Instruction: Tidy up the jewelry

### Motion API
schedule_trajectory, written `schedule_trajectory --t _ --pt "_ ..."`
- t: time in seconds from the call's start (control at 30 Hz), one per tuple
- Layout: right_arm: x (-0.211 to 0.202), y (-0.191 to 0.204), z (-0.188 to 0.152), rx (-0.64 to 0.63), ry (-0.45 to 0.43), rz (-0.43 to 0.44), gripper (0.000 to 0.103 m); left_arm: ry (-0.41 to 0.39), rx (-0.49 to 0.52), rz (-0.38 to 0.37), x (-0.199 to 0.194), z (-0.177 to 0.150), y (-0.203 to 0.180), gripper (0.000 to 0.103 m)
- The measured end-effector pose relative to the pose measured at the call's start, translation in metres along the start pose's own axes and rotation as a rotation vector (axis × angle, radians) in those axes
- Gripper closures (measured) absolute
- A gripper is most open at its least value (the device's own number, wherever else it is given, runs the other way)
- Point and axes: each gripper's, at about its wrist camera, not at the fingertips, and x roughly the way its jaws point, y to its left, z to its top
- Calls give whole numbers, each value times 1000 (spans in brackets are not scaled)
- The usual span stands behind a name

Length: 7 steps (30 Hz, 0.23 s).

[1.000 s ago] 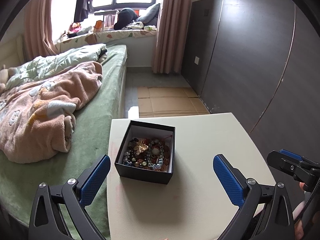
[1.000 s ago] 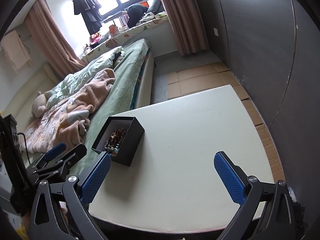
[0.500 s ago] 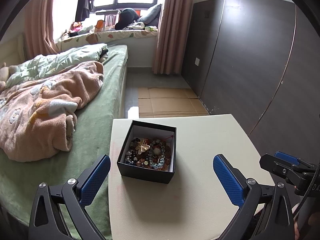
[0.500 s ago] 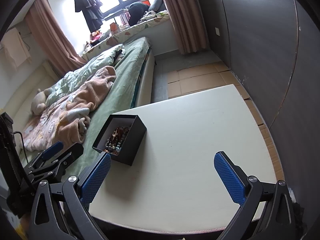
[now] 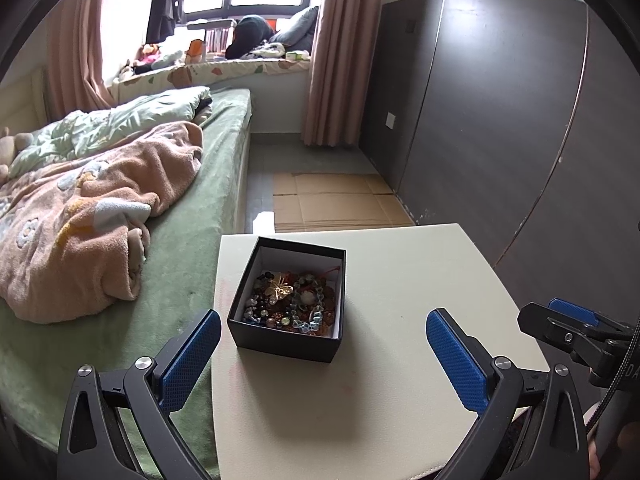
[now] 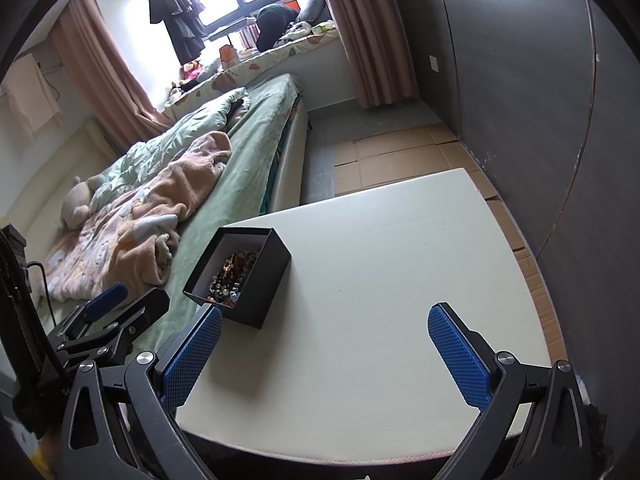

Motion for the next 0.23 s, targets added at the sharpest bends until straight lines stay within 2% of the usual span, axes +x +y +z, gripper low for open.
schedule_trajectory --t 0.23 --pt "0 -1 0 1 0 1 0 -31 15 -7 -9 -1 -4 1"
